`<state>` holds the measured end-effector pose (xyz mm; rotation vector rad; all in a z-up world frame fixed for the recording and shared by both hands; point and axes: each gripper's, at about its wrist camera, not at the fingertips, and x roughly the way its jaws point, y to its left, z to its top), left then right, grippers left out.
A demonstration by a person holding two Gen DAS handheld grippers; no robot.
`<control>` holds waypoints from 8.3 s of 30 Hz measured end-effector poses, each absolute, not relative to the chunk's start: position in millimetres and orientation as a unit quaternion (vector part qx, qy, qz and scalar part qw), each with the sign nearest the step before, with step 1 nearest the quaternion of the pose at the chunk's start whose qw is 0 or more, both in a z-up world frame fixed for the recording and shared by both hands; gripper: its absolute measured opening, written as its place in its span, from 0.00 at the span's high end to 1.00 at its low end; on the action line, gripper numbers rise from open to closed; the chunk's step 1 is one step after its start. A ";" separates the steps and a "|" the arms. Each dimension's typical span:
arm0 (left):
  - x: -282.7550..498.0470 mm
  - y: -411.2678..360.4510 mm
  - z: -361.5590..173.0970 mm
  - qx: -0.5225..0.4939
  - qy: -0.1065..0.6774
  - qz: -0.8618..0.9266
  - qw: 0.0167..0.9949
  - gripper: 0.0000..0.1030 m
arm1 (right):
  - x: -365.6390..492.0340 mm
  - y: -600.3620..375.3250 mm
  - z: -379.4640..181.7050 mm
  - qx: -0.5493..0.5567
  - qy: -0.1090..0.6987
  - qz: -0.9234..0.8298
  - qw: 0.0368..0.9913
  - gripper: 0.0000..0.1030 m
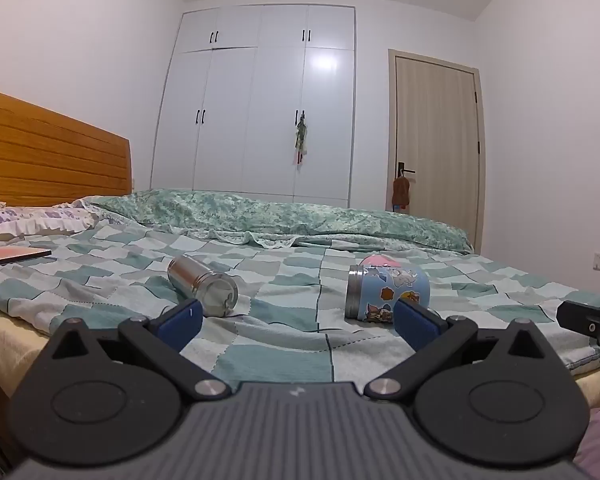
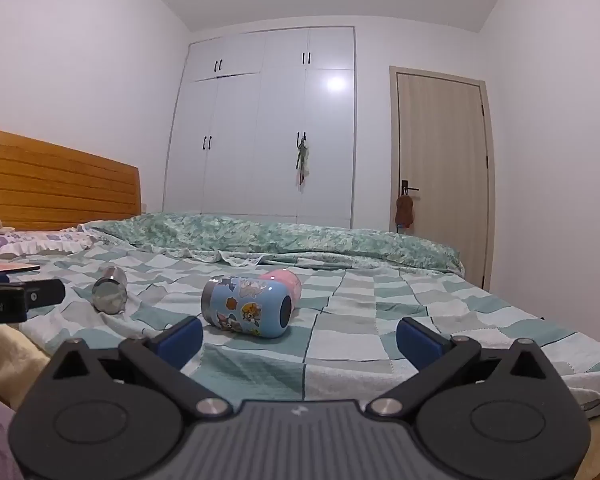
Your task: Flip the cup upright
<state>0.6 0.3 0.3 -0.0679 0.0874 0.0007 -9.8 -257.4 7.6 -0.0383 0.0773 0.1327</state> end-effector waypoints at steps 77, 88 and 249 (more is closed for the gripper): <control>0.5 0.3 0.0 -0.031 0.038 -0.002 0.999 0.00 | -14.0 -257.5 9.1 -0.027 0.026 0.065 0.997 0.00; 0.4 0.4 0.0 -0.031 0.038 -0.002 0.999 0.00 | -13.7 -257.1 8.8 -0.027 0.026 0.065 0.997 0.00; 104.8 -34.0 28.1 0.145 0.239 -0.128 0.951 0.00 | 203.3 -233.8 51.4 -0.128 0.511 0.213 0.823 0.16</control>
